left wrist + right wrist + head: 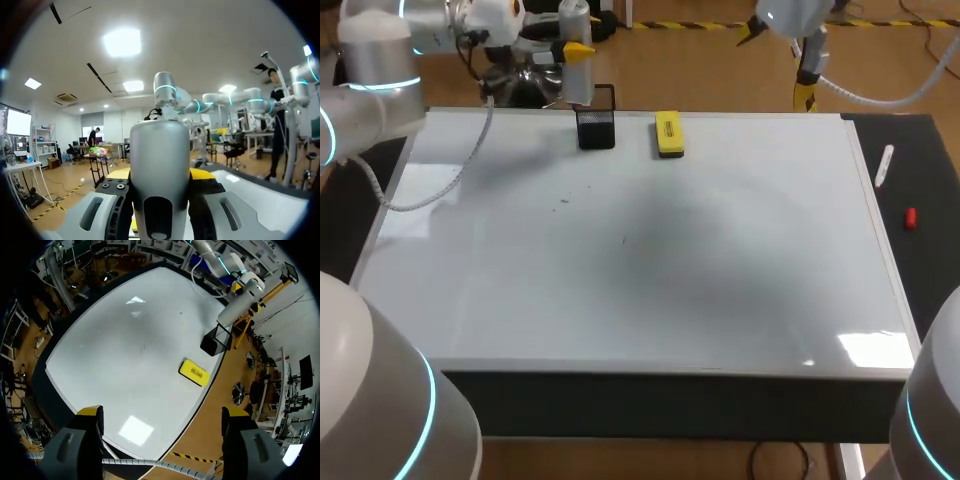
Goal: Pick up the inspection probe, press it on each red-marked spot on the whiteboard one by one, put down the probe, pick up the eraser, and wipe off all the red marks.
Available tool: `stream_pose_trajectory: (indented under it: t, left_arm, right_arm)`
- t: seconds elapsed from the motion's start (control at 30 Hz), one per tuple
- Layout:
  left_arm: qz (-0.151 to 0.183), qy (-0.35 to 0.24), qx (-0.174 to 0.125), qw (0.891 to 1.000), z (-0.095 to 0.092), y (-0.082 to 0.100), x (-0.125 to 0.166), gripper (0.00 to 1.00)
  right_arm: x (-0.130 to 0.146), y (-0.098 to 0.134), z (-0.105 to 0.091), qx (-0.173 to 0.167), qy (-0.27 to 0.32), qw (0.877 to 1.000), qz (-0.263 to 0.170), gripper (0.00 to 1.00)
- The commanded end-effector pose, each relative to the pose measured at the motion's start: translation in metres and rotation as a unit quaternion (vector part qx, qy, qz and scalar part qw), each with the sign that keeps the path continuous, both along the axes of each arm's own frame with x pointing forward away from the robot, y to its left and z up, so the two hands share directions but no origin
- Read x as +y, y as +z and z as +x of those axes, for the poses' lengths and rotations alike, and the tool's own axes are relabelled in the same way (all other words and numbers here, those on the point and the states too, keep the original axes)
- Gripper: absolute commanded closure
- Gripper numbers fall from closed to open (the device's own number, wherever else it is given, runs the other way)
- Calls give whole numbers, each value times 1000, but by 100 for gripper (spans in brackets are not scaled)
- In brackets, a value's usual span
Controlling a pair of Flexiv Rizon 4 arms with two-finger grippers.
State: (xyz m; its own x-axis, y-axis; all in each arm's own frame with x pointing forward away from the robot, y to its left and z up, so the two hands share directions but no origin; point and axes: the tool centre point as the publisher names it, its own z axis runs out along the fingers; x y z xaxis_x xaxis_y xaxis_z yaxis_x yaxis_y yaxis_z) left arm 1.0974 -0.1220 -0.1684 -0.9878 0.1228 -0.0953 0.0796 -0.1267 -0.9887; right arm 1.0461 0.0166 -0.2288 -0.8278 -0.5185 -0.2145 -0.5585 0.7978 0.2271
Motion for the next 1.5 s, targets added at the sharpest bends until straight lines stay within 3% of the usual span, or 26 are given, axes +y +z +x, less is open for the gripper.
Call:
stream_pose_trajectory:
  t: [0.03,0.93,1.5]
  left_arm:
    - [-6,-10,0,1000,13,-6,-7,100]
    - [-22,4,12,1000,47,-39,-30,100]
    - [-25,19,33,999,49,-75,-19,100]
  right_arm:
    - [0,1,0,1,1,1000,-3,0]
    - [0,1,0,1,1,1000,-3,0]
    - [0,1,0,1,1,1000,-3,0]
